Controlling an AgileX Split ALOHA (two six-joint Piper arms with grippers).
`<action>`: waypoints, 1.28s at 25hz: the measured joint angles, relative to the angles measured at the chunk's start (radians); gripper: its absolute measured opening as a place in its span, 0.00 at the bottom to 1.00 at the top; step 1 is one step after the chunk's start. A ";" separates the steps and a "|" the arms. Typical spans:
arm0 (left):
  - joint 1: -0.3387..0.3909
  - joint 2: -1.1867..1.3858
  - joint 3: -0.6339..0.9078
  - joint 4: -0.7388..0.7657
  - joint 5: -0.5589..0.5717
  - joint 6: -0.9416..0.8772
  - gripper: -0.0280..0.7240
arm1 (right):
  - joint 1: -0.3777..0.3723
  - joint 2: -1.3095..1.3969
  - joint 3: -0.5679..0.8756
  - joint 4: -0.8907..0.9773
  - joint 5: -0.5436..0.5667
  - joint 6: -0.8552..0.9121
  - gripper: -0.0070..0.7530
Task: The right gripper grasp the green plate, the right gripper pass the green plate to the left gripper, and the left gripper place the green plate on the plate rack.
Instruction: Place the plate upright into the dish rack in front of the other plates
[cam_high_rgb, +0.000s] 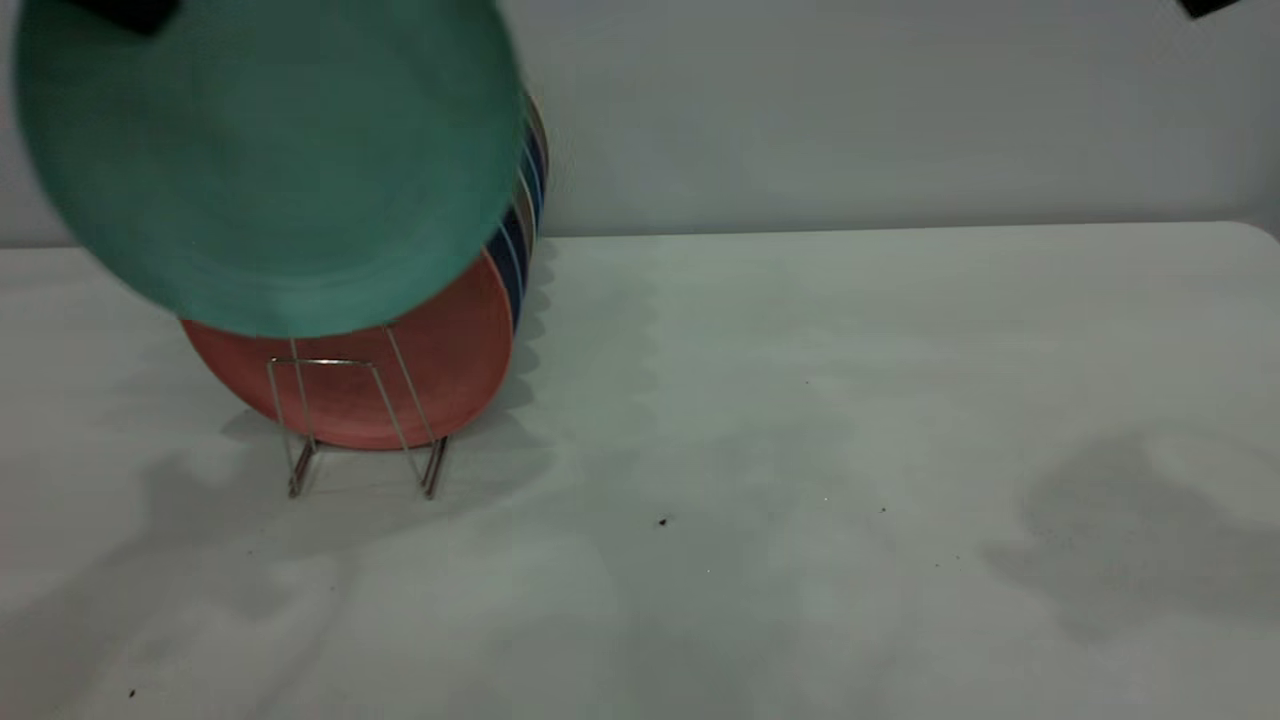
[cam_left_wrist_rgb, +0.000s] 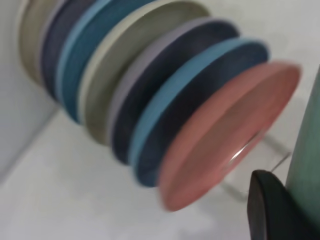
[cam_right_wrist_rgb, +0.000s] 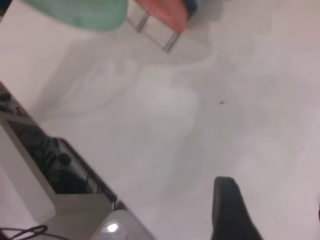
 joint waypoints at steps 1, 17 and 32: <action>0.010 0.000 0.000 0.001 0.002 0.058 0.14 | 0.000 -0.040 0.042 -0.001 0.003 0.001 0.59; 0.030 0.040 0.000 -0.134 -0.084 0.886 0.14 | 0.000 -0.651 0.568 -0.125 -0.045 0.119 0.59; 0.030 0.138 0.000 -0.226 -0.151 0.971 0.14 | 0.000 -0.870 0.632 -0.182 -0.066 0.197 0.59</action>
